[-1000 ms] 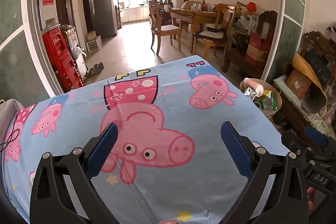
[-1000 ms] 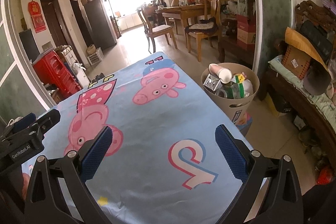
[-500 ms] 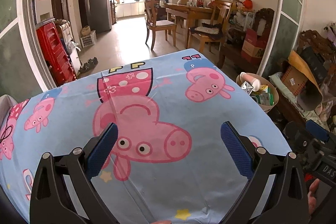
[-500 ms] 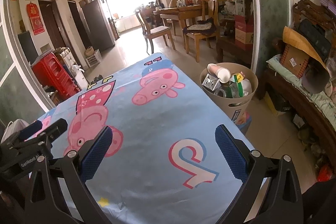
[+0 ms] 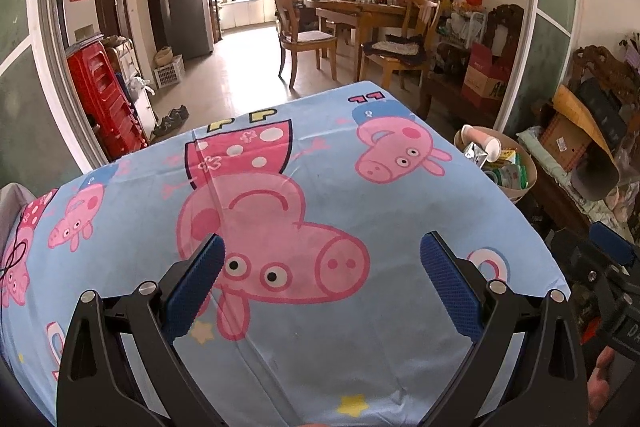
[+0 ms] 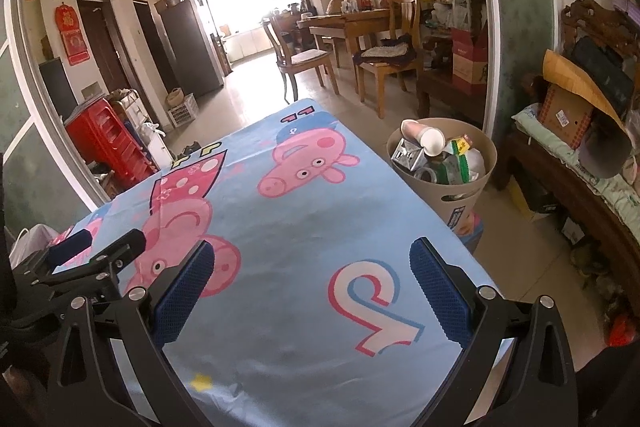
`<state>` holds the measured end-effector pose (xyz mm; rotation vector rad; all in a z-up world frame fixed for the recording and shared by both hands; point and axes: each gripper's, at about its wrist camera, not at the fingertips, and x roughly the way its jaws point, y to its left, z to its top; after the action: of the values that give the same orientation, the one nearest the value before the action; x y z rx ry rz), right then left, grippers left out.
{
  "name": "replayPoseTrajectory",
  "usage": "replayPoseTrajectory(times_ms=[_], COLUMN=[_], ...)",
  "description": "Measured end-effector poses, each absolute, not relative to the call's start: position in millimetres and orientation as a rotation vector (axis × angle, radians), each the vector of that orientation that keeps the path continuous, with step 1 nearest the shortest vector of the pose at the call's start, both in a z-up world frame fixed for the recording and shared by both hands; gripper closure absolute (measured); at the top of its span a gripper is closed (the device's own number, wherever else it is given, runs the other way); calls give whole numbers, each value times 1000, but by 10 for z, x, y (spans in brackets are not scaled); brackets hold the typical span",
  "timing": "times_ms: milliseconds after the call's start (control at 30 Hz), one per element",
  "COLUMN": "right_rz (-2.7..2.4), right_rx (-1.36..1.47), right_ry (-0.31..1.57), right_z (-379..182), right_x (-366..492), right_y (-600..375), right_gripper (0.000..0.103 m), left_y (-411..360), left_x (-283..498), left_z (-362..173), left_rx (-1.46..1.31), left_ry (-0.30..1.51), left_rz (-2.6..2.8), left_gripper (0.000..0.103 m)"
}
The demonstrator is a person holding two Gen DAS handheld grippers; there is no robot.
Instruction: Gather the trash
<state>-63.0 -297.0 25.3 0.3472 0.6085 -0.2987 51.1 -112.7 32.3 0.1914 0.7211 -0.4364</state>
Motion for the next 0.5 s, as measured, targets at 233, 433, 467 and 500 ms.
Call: replayPoseTrajectory(times_ms=[233,433,467,500], right_rz=[-300,-300,-301,-301], right_rx=[363,365,364,364], right_ry=[615,616,616,616], right_z=[220,211,211,210], right_x=[-634,-627,-625,-626], right_y=[-2987,-2978,-2978,-2977], right_gripper=[9,9,9,9], left_y=[-1142,-1160,-1162,-1159], left_x=[473,488,494,499], left_z=[274,226,221,219], left_rx=[206,220,220,218], left_ry=[724,742,747,749], left_rz=[-430,-417,-418,-417], left_gripper=[6,6,6,6])
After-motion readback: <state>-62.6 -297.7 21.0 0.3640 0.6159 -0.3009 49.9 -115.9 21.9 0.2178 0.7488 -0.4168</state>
